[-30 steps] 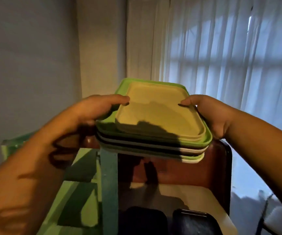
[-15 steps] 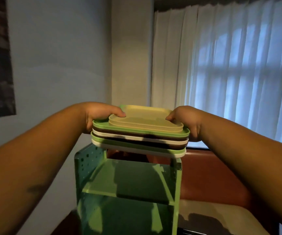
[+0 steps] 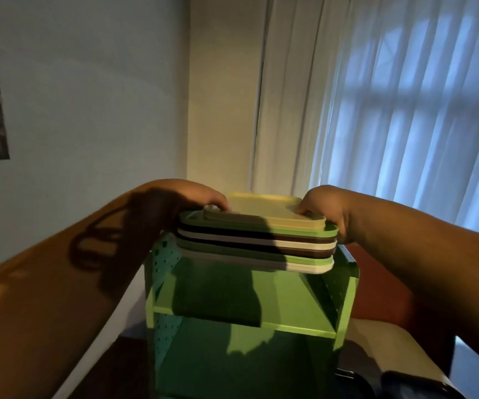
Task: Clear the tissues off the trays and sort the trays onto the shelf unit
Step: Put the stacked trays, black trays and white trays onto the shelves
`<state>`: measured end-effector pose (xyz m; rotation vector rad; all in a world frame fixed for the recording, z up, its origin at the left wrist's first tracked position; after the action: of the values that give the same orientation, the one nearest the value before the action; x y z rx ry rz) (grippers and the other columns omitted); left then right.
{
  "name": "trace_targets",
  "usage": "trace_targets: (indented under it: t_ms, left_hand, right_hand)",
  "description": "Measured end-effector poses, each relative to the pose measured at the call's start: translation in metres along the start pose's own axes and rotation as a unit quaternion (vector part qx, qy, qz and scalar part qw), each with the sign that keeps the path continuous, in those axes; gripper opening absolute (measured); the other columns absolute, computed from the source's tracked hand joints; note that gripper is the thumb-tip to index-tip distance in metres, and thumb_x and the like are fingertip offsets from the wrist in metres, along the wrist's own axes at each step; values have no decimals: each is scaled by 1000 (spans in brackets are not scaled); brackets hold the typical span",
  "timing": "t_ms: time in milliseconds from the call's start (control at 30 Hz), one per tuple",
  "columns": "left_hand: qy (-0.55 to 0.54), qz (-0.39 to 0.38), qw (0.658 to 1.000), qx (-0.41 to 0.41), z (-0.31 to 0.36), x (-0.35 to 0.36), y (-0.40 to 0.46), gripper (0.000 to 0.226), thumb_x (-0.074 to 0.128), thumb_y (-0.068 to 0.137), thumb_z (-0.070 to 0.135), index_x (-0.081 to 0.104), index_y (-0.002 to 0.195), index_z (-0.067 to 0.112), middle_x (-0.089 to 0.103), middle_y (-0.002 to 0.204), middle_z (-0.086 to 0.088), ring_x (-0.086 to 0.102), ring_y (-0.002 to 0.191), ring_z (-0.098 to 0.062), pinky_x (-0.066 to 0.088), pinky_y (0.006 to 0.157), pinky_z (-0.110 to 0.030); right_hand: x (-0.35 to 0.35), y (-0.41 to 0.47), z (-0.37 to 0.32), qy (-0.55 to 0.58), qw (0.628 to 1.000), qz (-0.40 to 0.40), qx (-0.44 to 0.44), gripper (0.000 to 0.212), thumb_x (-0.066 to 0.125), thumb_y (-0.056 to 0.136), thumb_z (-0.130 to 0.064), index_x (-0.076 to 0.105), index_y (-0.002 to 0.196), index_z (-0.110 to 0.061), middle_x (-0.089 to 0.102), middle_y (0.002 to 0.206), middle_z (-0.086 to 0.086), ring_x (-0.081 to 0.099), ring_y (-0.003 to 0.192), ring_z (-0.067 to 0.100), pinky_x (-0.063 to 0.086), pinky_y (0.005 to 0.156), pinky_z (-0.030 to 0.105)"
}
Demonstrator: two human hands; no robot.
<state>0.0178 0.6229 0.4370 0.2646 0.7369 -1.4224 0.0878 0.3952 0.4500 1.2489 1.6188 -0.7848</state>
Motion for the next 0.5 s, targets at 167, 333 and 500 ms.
trace_targets:
  t_ms: [167,333,500]
  left_hand:
    - [59,0,998,-9,-2,14,12,27,61,92,36,61,110,16,58,115,-17,57,104,-33,51,84,-42]
    - [85,-64,994,-13,-8,27,18,11,60,94,20,60,104,22,56,119,-14,57,108,-35,49,95,-50]
    - [32,-32,995,-87,-34,47,28,58,69,88,32,47,134,7,55,121,-21,57,105,-38,50,91,-45]
  right_hand:
    - [18,8,-4,-200,977,-59,-38,41,64,96,-18,61,135,-5,64,130,12,58,108,24,37,84,21]
    - [41,8,-12,-253,963,-89,-33,35,50,101,-8,59,133,3,63,127,18,54,103,28,41,77,30]
    - [81,14,-7,-323,932,-163,33,45,54,100,-3,46,143,8,49,87,6,44,96,18,41,85,22]
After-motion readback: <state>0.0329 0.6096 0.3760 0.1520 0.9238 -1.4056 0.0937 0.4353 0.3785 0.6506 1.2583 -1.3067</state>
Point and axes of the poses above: each hand's wrist, its own y-axis towards the middle knuckle, its own x-axis out of the palm, z = x × y, the point moved 4 cm from there along y, towards the middle knuckle
